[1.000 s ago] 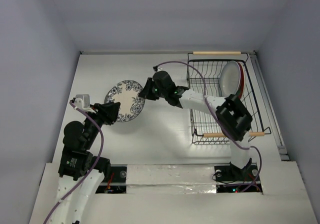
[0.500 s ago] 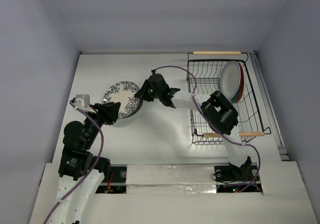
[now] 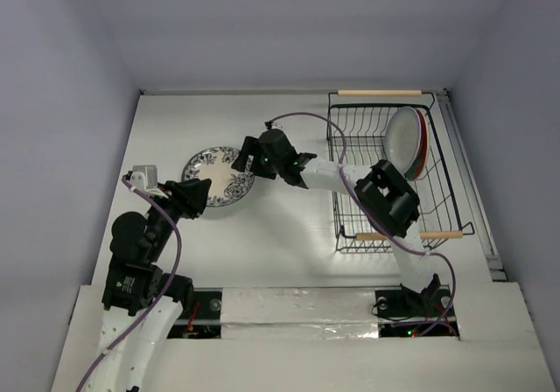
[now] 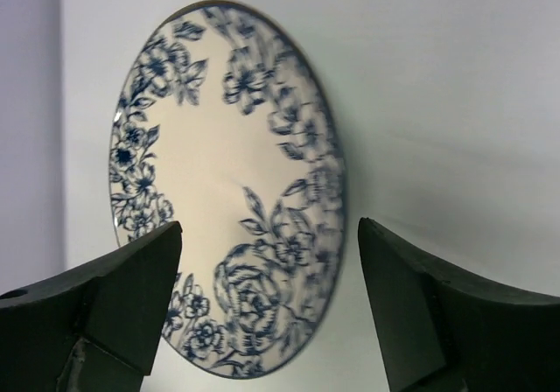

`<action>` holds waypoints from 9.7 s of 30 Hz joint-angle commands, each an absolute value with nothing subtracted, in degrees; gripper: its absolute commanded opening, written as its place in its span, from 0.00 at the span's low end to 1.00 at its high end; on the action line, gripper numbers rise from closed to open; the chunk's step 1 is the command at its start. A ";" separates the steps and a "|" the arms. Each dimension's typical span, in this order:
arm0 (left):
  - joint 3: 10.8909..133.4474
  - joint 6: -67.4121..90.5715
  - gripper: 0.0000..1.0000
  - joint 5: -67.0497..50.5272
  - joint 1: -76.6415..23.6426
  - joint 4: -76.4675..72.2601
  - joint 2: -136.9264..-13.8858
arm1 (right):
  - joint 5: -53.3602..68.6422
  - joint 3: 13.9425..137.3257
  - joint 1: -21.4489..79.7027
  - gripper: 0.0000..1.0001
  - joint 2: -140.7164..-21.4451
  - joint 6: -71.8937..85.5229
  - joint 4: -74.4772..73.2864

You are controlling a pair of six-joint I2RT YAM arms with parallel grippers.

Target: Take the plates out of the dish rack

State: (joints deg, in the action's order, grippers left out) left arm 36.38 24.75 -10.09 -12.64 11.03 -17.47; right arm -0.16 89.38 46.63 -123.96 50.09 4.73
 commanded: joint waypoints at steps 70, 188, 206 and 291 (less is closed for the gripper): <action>36.65 24.61 0.34 -10.90 -12.30 8.96 -18.11 | -35.33 63.81 10.45 0.00 -73.83 14.16 -12.66; 36.91 24.70 0.32 -9.32 -13.36 9.67 -15.38 | -48.87 72.69 11.96 0.63 -84.02 17.23 -28.31; 37.00 24.79 0.32 -9.05 -13.36 9.67 -15.91 | -52.46 74.53 12.29 0.00 -83.06 7.75 -21.36; 37.79 24.26 0.86 -7.29 -11.78 10.55 -15.47 | -15.72 84.82 50.01 0.84 -89.23 30.52 0.09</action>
State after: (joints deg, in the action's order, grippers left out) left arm 36.38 24.73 -6.52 -12.14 12.32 -15.90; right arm -10.00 87.22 49.58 -97.03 36.53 -1.85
